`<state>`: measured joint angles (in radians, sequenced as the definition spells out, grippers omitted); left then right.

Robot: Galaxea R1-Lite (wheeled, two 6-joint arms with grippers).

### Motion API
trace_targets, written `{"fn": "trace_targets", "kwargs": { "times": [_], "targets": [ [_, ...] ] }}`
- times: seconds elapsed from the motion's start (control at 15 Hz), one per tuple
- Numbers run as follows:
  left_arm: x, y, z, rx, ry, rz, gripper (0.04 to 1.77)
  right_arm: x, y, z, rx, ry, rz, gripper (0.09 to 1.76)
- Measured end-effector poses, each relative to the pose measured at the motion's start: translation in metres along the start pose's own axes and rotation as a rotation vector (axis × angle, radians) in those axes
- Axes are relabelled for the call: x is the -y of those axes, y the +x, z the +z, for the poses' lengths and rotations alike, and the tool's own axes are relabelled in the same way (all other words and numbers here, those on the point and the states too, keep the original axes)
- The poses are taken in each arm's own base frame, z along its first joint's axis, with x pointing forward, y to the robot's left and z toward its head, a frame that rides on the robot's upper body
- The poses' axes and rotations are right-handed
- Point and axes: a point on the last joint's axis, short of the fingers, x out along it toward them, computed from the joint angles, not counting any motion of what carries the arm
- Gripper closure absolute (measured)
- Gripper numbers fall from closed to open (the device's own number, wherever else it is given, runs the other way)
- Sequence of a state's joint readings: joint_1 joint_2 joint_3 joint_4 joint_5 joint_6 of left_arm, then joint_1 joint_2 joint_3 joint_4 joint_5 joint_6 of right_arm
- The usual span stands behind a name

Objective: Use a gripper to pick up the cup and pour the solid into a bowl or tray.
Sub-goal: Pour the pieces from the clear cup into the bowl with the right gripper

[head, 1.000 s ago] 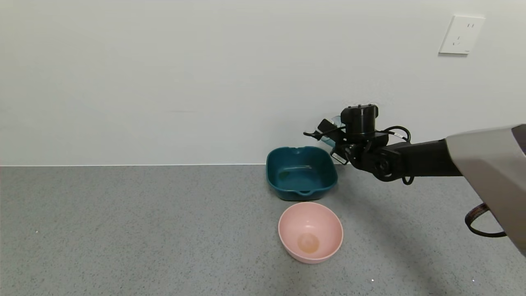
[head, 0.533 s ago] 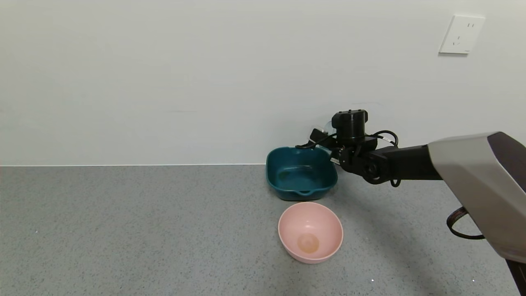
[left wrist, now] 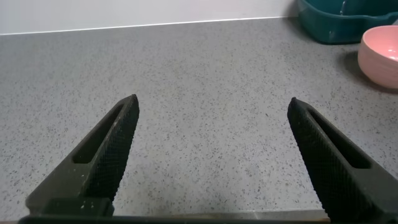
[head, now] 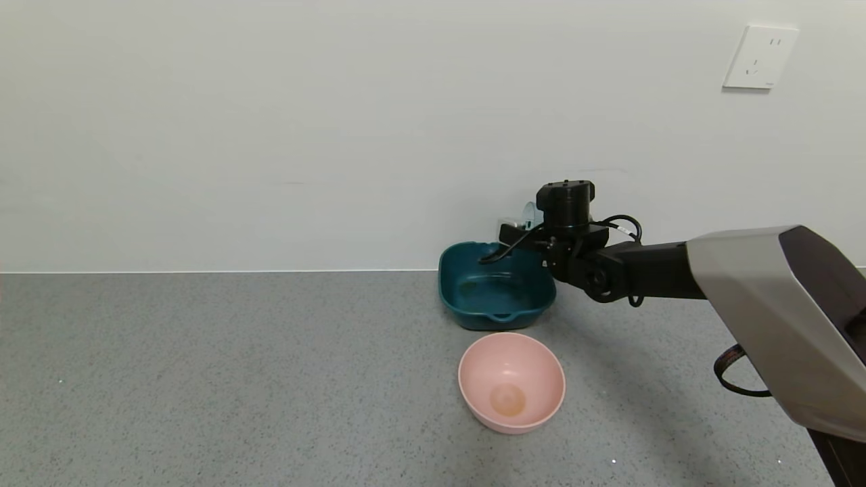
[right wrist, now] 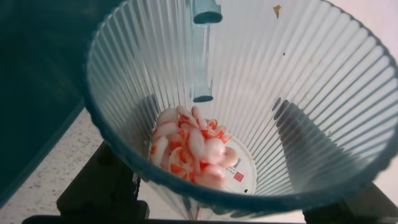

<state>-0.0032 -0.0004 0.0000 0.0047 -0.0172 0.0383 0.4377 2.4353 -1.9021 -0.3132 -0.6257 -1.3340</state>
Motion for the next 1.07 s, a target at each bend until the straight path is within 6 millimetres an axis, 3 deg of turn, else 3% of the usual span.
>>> {"fn": "trace_targets", "kwargs": {
  "times": [1.07],
  "targets": [
    [0.0,0.0,0.0,0.0,0.0,-0.001,0.09,-0.002,-0.013,0.015,-0.038,-0.411,-0.011,0.47]
  ]
}}
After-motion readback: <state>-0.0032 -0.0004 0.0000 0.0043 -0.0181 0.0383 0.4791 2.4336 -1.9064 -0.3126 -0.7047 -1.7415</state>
